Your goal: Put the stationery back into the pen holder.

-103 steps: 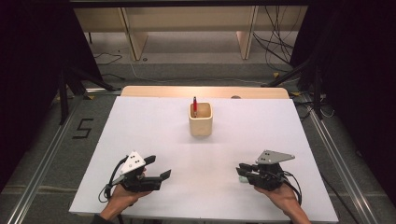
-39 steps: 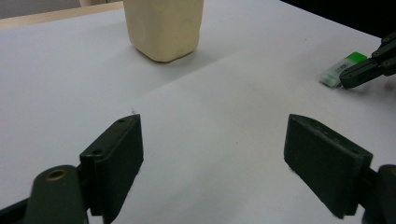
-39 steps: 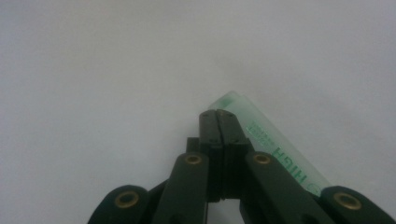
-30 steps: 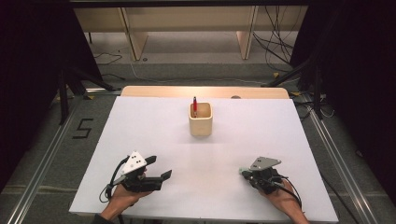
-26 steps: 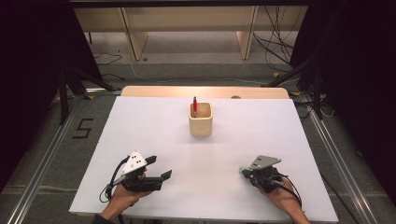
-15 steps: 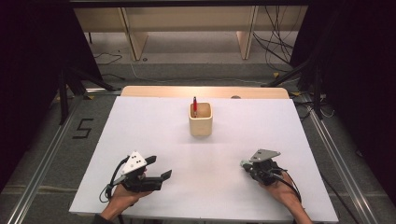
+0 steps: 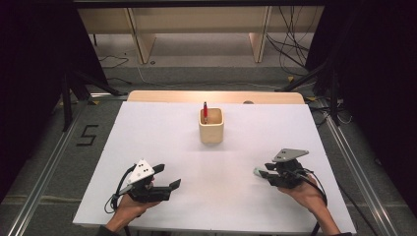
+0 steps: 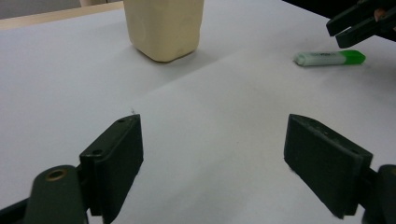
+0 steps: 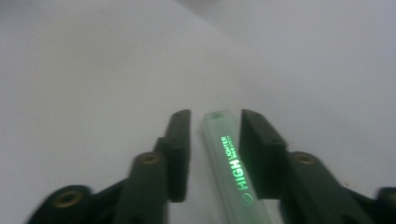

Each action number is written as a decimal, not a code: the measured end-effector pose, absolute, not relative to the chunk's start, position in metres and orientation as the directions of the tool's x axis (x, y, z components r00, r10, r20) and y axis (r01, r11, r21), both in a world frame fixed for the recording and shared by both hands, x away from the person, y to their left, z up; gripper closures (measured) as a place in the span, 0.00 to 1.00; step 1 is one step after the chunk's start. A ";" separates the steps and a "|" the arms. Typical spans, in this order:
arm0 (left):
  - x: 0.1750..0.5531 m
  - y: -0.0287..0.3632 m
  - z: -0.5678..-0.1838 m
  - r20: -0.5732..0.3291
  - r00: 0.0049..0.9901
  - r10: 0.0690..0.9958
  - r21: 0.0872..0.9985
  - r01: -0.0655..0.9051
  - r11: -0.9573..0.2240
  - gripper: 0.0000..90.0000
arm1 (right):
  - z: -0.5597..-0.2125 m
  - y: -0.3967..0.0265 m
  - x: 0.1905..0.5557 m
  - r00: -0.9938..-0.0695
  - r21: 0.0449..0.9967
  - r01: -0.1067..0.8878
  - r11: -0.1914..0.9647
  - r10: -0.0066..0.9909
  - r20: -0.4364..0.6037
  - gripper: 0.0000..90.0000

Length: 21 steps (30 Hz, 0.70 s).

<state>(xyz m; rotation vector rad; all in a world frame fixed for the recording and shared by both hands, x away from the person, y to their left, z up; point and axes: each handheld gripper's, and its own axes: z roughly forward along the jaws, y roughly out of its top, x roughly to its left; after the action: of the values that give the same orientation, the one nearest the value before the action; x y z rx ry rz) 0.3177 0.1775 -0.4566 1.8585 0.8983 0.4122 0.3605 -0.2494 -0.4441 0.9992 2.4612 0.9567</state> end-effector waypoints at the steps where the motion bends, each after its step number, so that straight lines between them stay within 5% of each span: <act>1: 0.318 0.178 -0.457 -0.106 0.667 0.737 0.886 0.400 -0.234 0.21 | -0.442 -0.251 0.361 -0.701 0.683 0.498 0.534 0.712 -0.045 0.60; 8: 0.318 0.178 -0.456 -0.103 0.668 0.737 0.887 0.398 -0.236 0.21 | -0.433 -0.267 0.362 -0.707 0.652 0.529 0.543 0.707 -0.015 0.41; 21: 0.319 0.178 -0.456 -0.106 0.666 0.739 0.884 0.402 -0.236 0.21 | -0.450 -0.275 0.367 -0.716 0.528 0.592 0.609 0.698 -0.003 0.33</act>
<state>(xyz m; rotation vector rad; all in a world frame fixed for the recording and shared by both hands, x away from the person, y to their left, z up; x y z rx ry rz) 0.3186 0.1784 -0.4565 1.8614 0.9011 0.4129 0.3672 -0.2751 -0.4504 1.0675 2.6256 0.7475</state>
